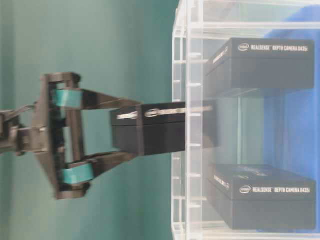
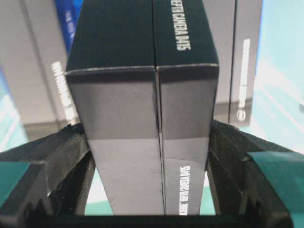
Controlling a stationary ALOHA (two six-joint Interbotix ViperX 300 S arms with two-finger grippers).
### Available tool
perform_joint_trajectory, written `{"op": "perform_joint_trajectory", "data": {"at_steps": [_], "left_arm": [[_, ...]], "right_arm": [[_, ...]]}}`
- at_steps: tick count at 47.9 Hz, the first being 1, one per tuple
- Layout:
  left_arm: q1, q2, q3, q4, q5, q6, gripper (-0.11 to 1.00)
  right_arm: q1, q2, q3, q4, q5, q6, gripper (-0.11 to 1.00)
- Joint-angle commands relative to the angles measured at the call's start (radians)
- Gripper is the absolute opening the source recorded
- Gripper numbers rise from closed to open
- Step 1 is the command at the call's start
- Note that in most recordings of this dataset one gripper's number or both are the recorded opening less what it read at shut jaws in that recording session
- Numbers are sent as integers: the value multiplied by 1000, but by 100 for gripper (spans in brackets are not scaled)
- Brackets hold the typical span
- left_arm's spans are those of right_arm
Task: Take the box out of the case with the left arm.
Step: 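Lift the middle box up and out of the case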
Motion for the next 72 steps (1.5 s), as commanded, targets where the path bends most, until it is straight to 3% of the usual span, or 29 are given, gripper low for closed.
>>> {"op": "perform_joint_trajectory", "data": {"at_steps": [1, 13, 21, 72], "left_arm": [[12, -25, -80, 2, 44, 8, 62], [32, -29, -225, 2, 173, 29, 62], [35, -23, -273, 2, 245, 31, 62], [28, -21, -275, 2, 216, 23, 62]], "right_arm": [[-2, 5, -26, -12, -3, 2, 7], [-2, 3, -26, -28, -3, 3, 7], [-2, 3, -28, -28, -3, 3, 7], [-2, 5, -28, -28, -3, 8, 7]]}}
